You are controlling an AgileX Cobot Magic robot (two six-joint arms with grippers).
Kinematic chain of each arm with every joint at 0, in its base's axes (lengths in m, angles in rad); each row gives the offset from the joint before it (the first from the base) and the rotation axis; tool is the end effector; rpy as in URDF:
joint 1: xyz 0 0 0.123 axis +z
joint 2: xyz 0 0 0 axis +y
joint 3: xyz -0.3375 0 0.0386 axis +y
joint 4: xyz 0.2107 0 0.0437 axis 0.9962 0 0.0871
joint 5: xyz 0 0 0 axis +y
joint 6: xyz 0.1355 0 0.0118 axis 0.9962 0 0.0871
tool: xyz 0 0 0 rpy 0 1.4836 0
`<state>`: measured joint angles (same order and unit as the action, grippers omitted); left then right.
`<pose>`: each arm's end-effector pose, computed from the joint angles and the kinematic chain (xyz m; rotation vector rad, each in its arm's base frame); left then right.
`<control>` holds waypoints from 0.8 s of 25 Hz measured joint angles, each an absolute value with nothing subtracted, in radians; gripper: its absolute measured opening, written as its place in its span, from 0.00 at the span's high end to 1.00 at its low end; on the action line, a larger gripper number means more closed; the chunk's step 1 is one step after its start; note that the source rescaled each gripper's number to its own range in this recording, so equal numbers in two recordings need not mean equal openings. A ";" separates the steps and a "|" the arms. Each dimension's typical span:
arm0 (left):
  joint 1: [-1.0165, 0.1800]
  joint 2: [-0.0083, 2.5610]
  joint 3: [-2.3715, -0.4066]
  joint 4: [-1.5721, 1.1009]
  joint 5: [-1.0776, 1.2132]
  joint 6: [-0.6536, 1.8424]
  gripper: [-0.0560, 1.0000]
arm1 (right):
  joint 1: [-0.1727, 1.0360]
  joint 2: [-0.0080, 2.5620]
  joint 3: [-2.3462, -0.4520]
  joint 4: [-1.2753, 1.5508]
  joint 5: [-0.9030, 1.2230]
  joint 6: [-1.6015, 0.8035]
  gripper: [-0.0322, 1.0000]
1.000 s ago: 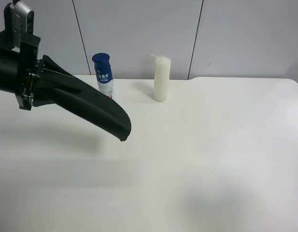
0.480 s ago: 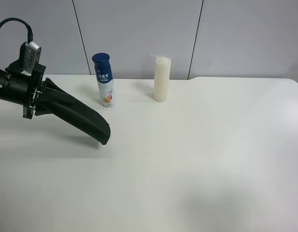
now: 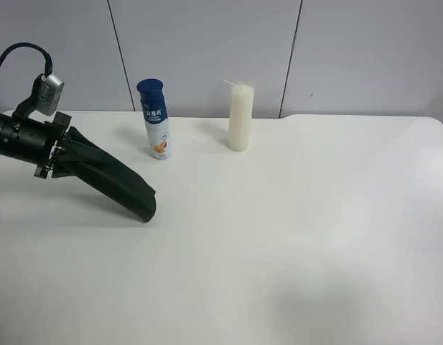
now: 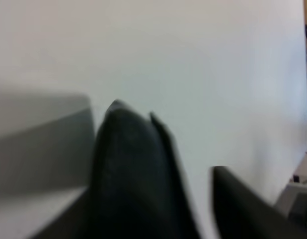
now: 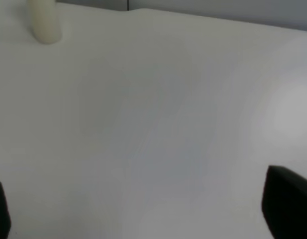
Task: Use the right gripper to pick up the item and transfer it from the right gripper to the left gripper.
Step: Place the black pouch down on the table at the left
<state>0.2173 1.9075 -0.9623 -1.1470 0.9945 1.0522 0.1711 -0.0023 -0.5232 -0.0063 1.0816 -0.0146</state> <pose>0.3346 -0.0326 0.1969 0.0323 2.6032 -1.1485 -0.0550 -0.0103 0.2428 -0.1888 2.0321 0.0905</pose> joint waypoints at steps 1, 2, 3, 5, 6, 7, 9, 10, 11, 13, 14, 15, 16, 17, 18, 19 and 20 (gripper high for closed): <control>0.217 1.908 -0.962 -1.147 0.977 1.038 0.49 | 0.171 -0.002 -0.523 -0.006 1.082 -0.015 0.00; 0.217 1.908 -0.962 -1.147 0.954 1.020 0.29 | 0.171 -0.002 -0.523 -0.006 1.082 -0.015 0.00; 0.217 1.908 -0.962 -1.147 0.933 1.003 0.16 | 0.171 -0.002 -0.523 -0.006 1.082 -0.015 0.00; 0.217 1.908 -0.962 -1.147 0.915 0.988 0.05 | 0.171 -0.002 -0.523 -0.006 1.082 -0.015 0.00; 0.217 1.908 -0.962 -1.147 0.908 0.986 0.03 | 0.171 -0.002 -0.523 -0.006 1.082 -0.015 0.00; 0.217 1.908 -0.962 -1.147 0.905 0.986 0.02 | 0.171 -0.002 -0.523 -0.006 1.082 -0.015 0.00; 0.217 1.908 -0.969 -1.139 0.905 0.987 0.01 | 0.171 -0.002 -0.523 -0.006 1.082 -0.015 0.00; 0.217 1.908 -0.980 -1.127 0.903 0.987 0.01 | 0.171 -0.002 -0.523 -0.006 1.082 -0.015 0.00; 0.217 1.908 -0.995 -1.110 0.902 0.988 0.01 | 0.171 -0.002 -0.523 -0.006 1.082 -0.015 0.00; 0.217 1.908 -1.029 -1.072 0.902 0.983 0.01 | 0.171 -0.002 -0.523 -0.006 1.082 -0.015 0.00; 0.217 1.908 -1.050 -1.048 0.900 0.978 0.01 | 0.171 -0.002 -0.523 -0.006 1.082 -0.015 0.00; 0.217 1.908 -1.072 -1.023 0.900 0.972 0.01 | 0.171 -0.002 -0.523 -0.006 1.082 -0.015 0.00; 0.217 1.908 -1.093 -1.002 0.900 0.967 0.01 | 0.171 -0.002 -0.523 -0.006 1.082 -0.015 0.00; 0.217 1.907 -1.111 -0.974 0.897 0.960 0.01 | 0.171 -0.002 -0.523 -0.006 1.082 -0.015 0.00; 0.217 1.901 -1.130 -0.944 0.890 0.951 0.01 | 0.171 -0.002 -0.523 -0.006 1.082 -0.015 0.00; 0.217 1.894 -1.148 -0.919 0.885 0.940 0.01 | 0.171 -0.002 -0.523 -0.006 1.082 -0.015 0.00; 0.217 1.885 -1.162 -0.887 0.880 0.925 0.01 | 0.171 -0.002 -0.523 -0.006 1.082 -0.015 0.00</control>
<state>0.2173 1.8852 -1.1618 -0.8866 0.8797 0.9254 0.1711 -0.0023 -0.5232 -0.0063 1.0816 -0.0146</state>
